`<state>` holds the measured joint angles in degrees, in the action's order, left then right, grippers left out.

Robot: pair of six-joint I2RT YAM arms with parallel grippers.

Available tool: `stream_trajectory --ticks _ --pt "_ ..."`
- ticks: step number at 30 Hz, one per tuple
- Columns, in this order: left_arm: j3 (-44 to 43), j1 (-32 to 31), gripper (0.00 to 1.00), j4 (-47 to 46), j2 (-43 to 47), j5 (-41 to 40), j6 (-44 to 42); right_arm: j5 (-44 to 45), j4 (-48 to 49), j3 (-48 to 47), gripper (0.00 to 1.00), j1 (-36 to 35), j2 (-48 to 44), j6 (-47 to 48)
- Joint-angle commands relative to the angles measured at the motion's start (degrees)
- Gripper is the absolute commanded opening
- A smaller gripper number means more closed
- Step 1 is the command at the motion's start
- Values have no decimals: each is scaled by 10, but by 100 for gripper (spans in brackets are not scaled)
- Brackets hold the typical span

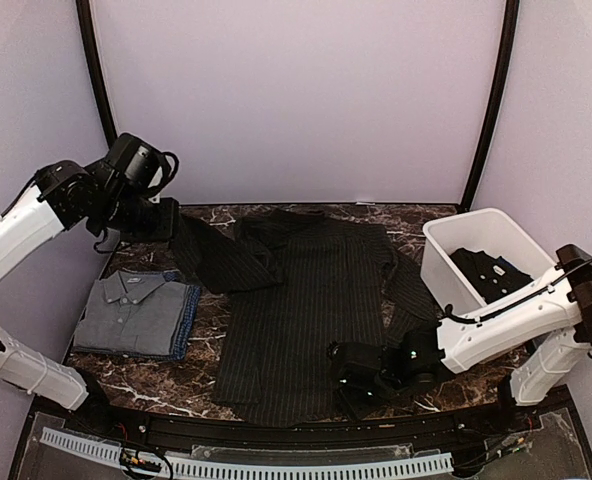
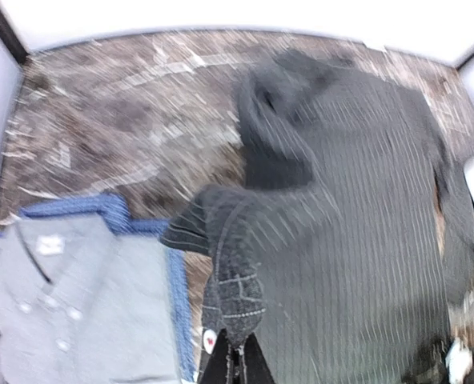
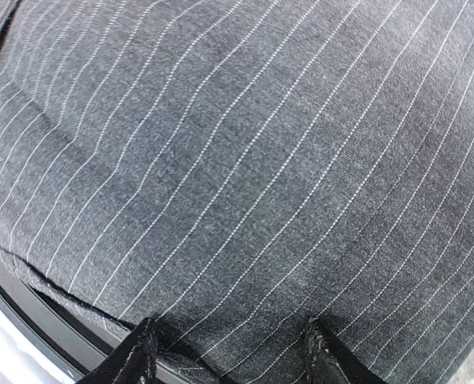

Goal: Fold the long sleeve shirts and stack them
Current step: Flatten out the crumpled shirt at the center of the board.

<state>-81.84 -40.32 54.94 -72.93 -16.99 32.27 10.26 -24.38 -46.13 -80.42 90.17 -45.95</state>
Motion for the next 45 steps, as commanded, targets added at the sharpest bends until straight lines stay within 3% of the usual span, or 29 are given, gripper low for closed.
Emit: stream_trajectory --ticks 1,7,15,21,30,45 --pt "-58 77 0 6 -14 -32 -67 -9 -68 12 60 -7 -22 -13" --pt "-165 227 0 -50 -47 -22 -119 -6 -67 -3 60 -7 -13 -14" --pt "-247 332 0 -89 -133 47 -137 23 -87 -77 60 2 -4 12" --pt "-292 353 0 -104 -192 85 -146 14 -59 -156 60 22 31 57" --pt "-339 382 0 -104 -250 118 -143 -45 6 -299 60 25 170 113" --pt "-365 416 0 -107 -290 146 -131 -180 127 -287 54 55 238 69"
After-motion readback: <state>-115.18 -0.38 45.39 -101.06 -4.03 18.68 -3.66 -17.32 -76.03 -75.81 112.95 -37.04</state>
